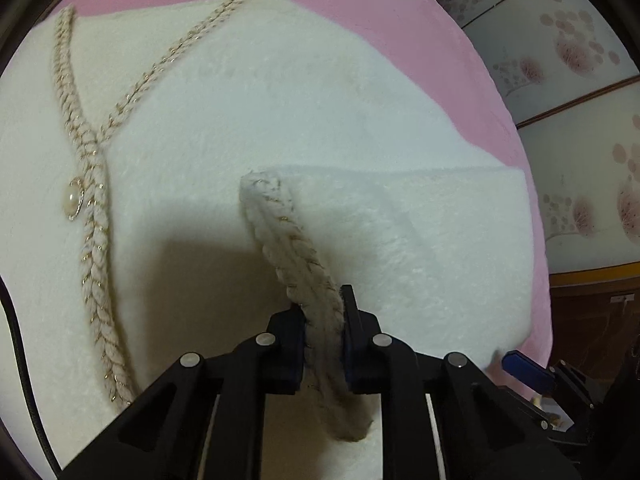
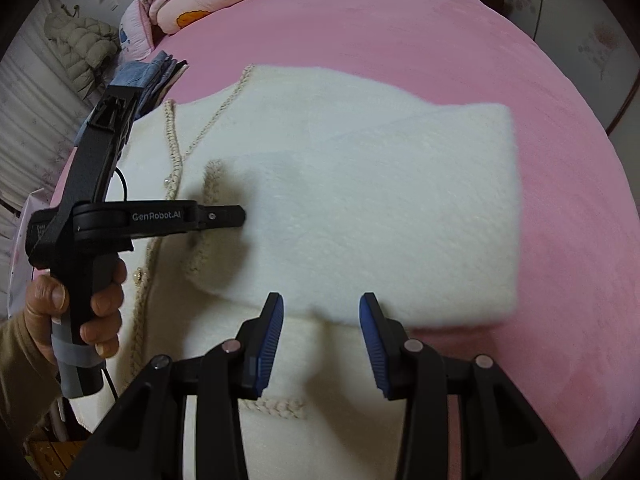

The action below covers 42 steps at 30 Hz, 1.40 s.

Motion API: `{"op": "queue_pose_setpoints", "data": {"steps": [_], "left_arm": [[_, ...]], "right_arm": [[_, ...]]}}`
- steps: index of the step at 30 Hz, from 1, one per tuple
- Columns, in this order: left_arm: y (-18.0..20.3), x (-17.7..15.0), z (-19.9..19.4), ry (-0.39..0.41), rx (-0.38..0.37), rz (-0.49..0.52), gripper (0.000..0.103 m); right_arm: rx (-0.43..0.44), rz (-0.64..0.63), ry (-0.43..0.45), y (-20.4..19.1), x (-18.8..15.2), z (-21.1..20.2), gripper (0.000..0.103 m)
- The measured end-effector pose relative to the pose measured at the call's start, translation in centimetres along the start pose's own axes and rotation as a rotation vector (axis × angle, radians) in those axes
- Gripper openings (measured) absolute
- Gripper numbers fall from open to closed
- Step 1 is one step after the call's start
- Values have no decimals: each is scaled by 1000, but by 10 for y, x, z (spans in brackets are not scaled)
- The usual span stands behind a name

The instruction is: Fold large clothes

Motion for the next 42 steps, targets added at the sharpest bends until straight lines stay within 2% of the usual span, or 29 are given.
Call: {"op": "queue_pose_setpoints", "data": {"steps": [5,11,15,19,22,26,30,35,42], "left_arm": [[27,17,-28,96,54,90,11],[44,50,-116,328,65,140,11],[31,68,-178,479,105,134,11],[-1,74,-210,555,177,96,11],[-27,73,-211,548,235,40,11],[-62,60,-193,490,264,-24,11],[-93,44,-175,442,292,-59,11],[-122,28,-154,398,294,-132,11],[-139,13,-137,370,279,-181,11]], "right_arm": [[-20,47,7,17,-5,-7,40],[-38,72,22,27,-6,-11,40],[-73,74,21,32,-8,-6,50],[-132,57,27,36,-4,9,50],[-158,44,44,33,7,21,50],[-214,13,64,25,25,36,50],[-227,-2,65,17,35,44,50],[-272,-28,51,10,35,52,50],[-255,3,23,14,38,54,50]]}}
Point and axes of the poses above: each gripper's, at about its wrist camera, not at the fingertips, and z roughly the way its jaws point, y to its right, x to its top, the point moved 5 cm from there along z, roughly the way its jaws point, and after that the axes turned 3 degrees about y, right-handed, at the moved point
